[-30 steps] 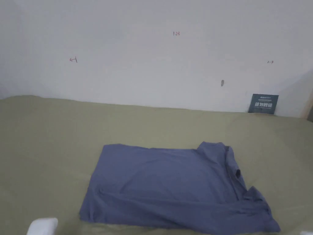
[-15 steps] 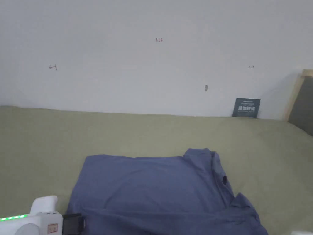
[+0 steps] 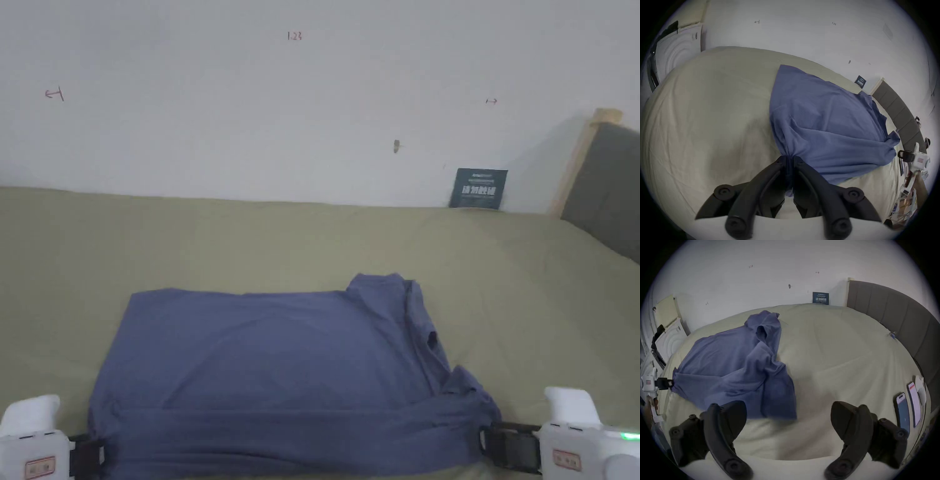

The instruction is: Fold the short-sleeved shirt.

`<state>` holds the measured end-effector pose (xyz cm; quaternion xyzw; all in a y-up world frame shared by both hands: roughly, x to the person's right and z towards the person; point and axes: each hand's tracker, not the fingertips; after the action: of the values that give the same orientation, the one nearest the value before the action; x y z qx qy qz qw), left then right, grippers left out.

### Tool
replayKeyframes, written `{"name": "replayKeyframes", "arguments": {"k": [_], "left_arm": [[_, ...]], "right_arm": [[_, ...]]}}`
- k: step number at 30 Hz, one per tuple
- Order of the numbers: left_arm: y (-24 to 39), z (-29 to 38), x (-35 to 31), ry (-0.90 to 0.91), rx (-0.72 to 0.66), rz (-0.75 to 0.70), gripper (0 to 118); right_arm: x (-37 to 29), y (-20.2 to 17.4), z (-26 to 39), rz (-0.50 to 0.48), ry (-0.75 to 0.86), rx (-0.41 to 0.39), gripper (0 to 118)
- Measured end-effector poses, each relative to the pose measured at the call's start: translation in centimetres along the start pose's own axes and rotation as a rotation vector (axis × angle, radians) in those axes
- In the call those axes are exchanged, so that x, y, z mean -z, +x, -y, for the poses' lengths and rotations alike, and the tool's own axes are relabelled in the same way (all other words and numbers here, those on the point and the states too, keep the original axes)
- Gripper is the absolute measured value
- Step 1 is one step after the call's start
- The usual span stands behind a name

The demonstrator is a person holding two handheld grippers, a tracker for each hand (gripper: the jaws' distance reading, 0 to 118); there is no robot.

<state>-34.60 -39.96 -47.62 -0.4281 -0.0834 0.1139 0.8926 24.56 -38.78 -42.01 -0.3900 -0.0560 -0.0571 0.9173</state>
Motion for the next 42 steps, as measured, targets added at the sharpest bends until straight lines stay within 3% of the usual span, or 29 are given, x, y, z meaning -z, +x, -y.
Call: {"name": "replayKeyframes", "arguments": {"k": [3,4,6,7,9,11,16,23,31,34,42], "left_arm": [[0.2,0.1,-0.2,0.006,-0.046,0.021,9],[0.2,0.3,-0.3,0.009,-0.046,0.023,9],[0.2,0.2,-0.2,0.012,-0.055,0.032,9],[0.3,0.2,-0.2,0.010,-0.062,0.039,9],[0.2,-0.1,-0.1,0.006,-0.077,0.046,9],[0.4,-0.1,-0.4,0.004,-0.081,0.050,9],[0.6,-0.1,-1.0,0.015,-0.075,0.064,8],[0.6,0.1,-2.4,0.030,-0.053,0.093,8],[-0.2,0.9,-4.4,0.039,-0.012,0.115,8],[-0.2,1.6,-5.1,0.033,-0.006,0.115,8],[-0.7,3.1,-5.2,0.001,-0.060,0.130,8]], "right_arm": [[1.7,-0.2,-1.0,-0.015,-0.037,0.049,105],[2.1,-0.3,-1.1,-0.040,-0.053,0.070,98],[2.8,-0.6,-1.2,-0.096,-0.112,0.097,71],[3.2,-0.9,-1.3,-0.111,-0.150,0.108,46],[2.6,-1.5,-1.2,-0.069,-0.096,0.080,22],[1.9,-1.9,-1.3,-0.055,-0.064,0.076,18],[-0.4,-1.0,0.0,-0.086,0.015,0.169,16],[-2.7,-0.2,1.8,-0.088,0.038,0.183,15],[-5.1,0.3,3.8,-0.078,0.028,0.176,15],[-6.2,0.5,4.9,-0.030,0.017,0.154,11],[-7.4,0.5,7.2,-0.057,0.004,0.130,10]]}}
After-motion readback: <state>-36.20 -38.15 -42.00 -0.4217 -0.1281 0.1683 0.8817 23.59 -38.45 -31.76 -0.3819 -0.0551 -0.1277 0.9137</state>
